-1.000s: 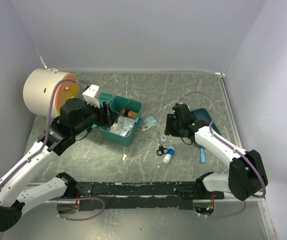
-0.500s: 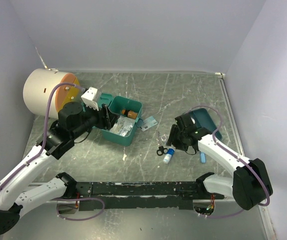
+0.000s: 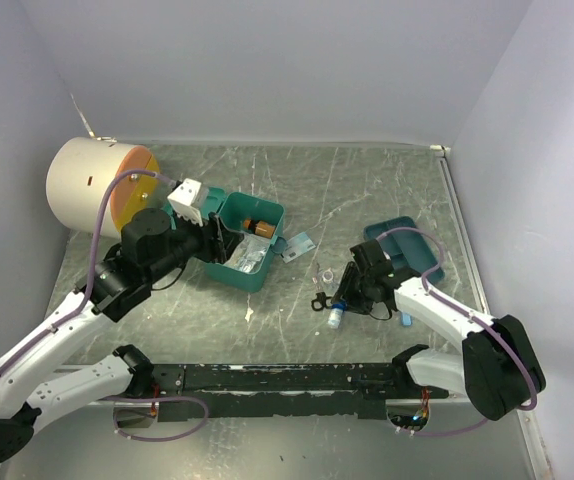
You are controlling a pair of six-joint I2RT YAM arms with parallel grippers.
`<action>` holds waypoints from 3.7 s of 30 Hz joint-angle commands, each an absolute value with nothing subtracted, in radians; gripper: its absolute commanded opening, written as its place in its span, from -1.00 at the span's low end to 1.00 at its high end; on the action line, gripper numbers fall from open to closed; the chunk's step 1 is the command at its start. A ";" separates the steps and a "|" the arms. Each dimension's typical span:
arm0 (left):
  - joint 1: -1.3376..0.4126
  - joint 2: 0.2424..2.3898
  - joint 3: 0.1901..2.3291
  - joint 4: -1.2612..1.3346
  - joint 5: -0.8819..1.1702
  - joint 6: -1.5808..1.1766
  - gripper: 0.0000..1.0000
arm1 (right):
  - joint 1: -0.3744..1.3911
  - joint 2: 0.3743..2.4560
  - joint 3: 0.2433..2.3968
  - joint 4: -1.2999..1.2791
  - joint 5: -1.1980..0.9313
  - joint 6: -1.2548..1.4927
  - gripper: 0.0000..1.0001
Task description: Organize the medicine kit
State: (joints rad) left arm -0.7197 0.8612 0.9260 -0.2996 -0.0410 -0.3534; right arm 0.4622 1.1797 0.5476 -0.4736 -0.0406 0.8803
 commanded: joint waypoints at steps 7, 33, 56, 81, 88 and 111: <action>-0.741 0.870 0.936 -0.292 -0.095 -0.374 0.38 | 0.463 1.171 0.533 -0.479 -0.003 0.900 -0.43; -0.756 1.114 0.958 -0.133 0.277 -0.532 0.71 | 0.466 0.933 0.550 0.065 -0.286 0.822 -0.53; -0.756 1.314 0.910 0.164 0.486 -0.614 0.23 | 0.469 1.174 0.629 0.642 -0.571 0.896 -0.53; -0.714 1.266 0.837 0.218 0.402 -0.602 -0.16 | 0.509 1.180 0.610 0.625 -0.540 0.871 -0.53; -0.666 1.253 0.881 0.077 0.427 -0.574 -0.54 | 0.523 1.186 0.628 0.590 -0.549 0.877 -0.03; -0.630 1.455 1.372 -0.692 -0.205 -0.115 -0.62 | 0.521 0.882 0.579 0.095 -0.197 0.781 0.28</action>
State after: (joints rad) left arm -0.6357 1.3655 1.2949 -0.5972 -0.0650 -0.1673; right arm 0.5213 0.9031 0.5930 0.1669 -0.2497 0.7918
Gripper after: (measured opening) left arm 0.341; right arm 0.643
